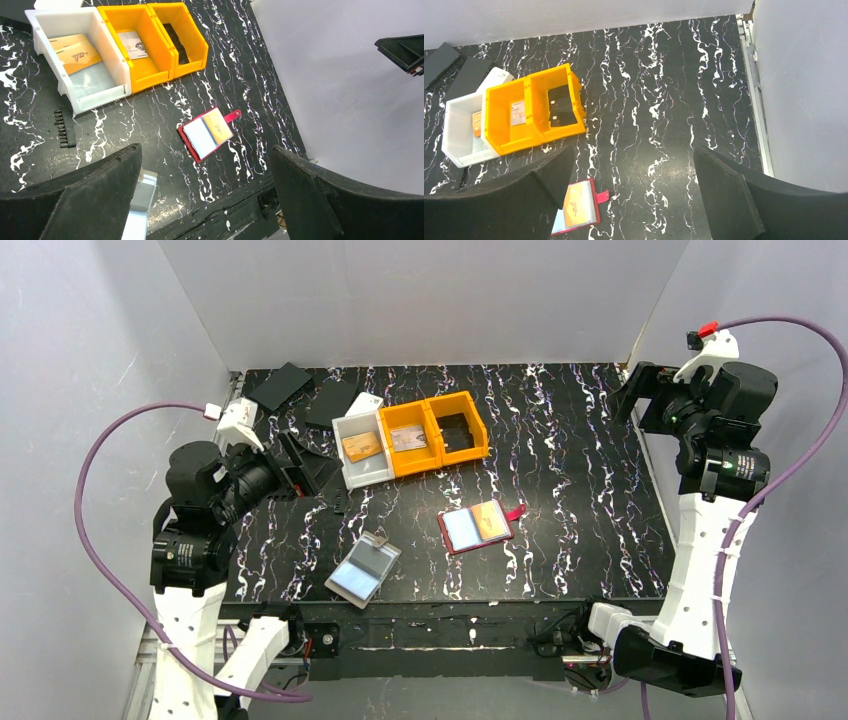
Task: Take the credit cards out of the card holder
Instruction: Reset both arms
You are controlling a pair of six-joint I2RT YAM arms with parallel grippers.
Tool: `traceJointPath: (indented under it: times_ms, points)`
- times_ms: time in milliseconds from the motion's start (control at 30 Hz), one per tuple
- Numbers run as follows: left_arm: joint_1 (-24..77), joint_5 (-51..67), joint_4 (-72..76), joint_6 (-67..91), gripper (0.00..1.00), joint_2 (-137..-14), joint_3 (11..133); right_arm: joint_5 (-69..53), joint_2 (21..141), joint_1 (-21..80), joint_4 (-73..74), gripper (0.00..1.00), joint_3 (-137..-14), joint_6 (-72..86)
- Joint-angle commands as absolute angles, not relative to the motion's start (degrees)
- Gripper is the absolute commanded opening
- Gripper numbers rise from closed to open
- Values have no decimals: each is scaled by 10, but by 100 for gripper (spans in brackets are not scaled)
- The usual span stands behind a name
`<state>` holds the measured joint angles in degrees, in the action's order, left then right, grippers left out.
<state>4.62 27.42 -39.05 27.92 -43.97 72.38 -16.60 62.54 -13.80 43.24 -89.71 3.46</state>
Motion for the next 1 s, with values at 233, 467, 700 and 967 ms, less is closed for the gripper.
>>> traceJointPath:
  times_ms: [233,467,700,967]
  points:
    - [43,286,-379,275,98,-430,714,-162,617,-139,388,98,-884,55]
    - [43,302,-347,301,98,-429,694,-203,625,-139,393,98,-862,45]
    - [43,317,-307,341,98,-410,641,-344,604,-139,365,98,-804,21]
    - [43,314,-316,327,98,-403,633,-349,596,-139,355,98,-792,31]
